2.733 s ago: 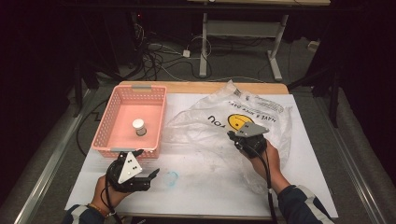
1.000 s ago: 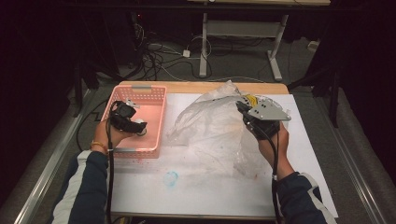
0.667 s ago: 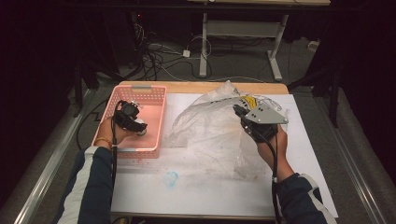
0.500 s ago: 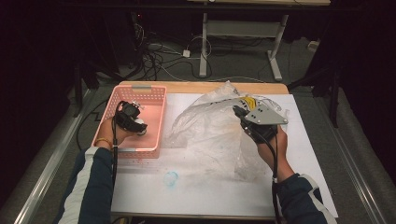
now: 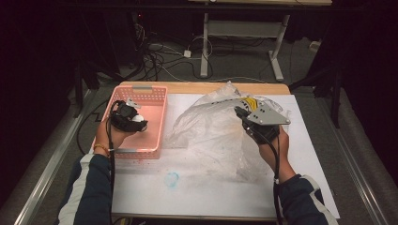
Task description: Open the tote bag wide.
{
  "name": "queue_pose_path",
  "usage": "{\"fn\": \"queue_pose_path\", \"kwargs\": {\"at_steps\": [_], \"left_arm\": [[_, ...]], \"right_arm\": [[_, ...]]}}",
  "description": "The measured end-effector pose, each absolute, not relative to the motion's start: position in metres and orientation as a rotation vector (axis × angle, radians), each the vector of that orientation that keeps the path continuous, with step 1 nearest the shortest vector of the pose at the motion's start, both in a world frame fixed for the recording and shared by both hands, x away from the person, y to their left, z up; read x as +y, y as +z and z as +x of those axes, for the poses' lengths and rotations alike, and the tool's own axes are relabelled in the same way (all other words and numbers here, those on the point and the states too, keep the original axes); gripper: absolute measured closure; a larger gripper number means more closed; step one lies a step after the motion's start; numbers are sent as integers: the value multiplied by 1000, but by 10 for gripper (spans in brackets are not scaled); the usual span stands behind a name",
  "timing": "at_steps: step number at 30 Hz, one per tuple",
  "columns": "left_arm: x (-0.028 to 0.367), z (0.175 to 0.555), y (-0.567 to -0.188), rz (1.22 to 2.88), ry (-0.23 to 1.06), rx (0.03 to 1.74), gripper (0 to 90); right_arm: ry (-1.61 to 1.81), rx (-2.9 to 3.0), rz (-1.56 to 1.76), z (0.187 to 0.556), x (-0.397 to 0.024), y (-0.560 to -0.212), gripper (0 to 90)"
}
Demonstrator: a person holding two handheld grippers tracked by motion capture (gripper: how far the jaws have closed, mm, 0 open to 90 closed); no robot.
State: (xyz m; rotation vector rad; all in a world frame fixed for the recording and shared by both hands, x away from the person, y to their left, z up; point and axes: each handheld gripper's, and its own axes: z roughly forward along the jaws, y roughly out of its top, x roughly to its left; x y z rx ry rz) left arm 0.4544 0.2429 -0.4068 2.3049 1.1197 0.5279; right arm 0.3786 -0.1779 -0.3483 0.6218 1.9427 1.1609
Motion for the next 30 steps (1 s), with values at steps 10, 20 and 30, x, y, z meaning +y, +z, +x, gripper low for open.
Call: {"fn": "queue_pose_path", "kwargs": {"at_steps": [10, 20, 30], "left_arm": [[241, 432, -398, 2216, 590, 1051, 484], [235, 407, -387, 2126, 625, 967, 484], [217, 385, -378, 2116, 650, 829, 484]], "right_arm": [[1154, 1949, 616, 378, -177, -349, 900], [1150, 1960, 620, 381, -178, -351, 900], [1148, 1974, 620, 383, -177, -353, 900]]}}
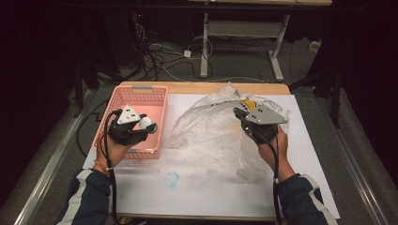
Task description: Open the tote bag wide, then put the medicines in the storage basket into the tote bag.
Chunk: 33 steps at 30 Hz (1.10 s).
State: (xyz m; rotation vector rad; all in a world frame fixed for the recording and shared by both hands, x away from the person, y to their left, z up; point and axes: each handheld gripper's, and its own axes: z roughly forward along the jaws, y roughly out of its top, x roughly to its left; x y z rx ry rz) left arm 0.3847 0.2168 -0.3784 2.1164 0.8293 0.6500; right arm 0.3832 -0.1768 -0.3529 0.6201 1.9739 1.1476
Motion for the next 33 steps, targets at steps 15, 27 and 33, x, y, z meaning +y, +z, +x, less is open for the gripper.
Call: {"fn": "queue_pose_path", "kwargs": {"at_steps": [15, 27, 33], "left_arm": [[199, 350, -370, 2100, 665, 713, 485], [177, 313, -357, 2081, 664, 558, 485], [155, 303, -353, 2105, 647, 447, 485]], "right_arm": [[1140, 1988, 611, 382, -173, -353, 900], [1134, 2005, 600, 381, -170, -354, 900], [1132, 2009, 595, 379, -169, -354, 900]]}}
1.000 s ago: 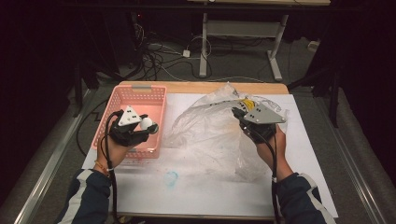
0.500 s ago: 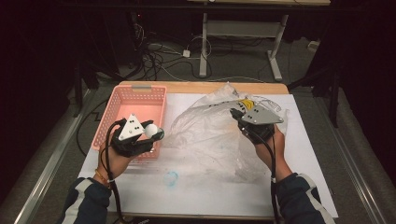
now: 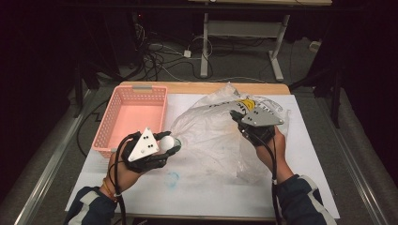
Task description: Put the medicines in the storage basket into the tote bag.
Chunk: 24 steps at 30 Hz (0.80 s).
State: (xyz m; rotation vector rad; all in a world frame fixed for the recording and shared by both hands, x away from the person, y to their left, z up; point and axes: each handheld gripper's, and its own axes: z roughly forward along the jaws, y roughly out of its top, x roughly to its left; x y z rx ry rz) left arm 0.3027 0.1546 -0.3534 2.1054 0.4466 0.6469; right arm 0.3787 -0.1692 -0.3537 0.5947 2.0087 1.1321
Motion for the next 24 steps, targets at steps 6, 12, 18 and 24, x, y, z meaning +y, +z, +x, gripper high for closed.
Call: {"fn": "queue_pose_path", "kwargs": {"at_steps": [6, 12, 18, 24], "left_arm": [[130, 302, -358, 2129, 634, 381, 485], [106, 309, -369, 2160, 601, 342, 485], [76, 327, -389, 2209, 570, 330, 484], [46, 351, -415, 2236, 553, 360, 484]], "right_arm": [[1143, 2007, 592, 375, -169, -351, 900], [1152, 2014, 583, 373, -167, -350, 900], [1156, 2024, 586, 372, -168, -351, 900], [1157, 2040, 591, 374, -168, -355, 900]]}}
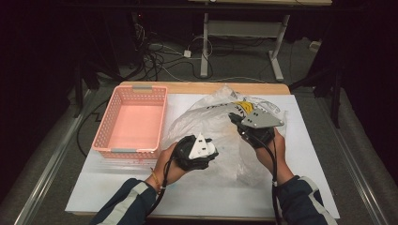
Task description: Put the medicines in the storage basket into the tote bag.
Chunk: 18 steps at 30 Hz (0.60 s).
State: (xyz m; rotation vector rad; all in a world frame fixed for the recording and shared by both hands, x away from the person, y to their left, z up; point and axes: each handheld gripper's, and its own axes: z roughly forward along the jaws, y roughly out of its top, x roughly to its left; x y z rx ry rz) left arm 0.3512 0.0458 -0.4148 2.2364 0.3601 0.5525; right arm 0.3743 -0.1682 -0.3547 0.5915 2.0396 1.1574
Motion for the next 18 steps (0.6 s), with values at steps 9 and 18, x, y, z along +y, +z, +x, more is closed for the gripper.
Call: {"fn": "queue_pose_path", "kwargs": {"at_steps": [9, 18], "left_arm": [[17, 394, -448, 2271, 525, 453, 484], [-8, 413, -454, 2271, 544, 500, 483]], "right_arm": [[1157, 2046, 584, 374, -169, -355, 900], [1164, 2046, 594, 374, -170, -355, 900]]}}
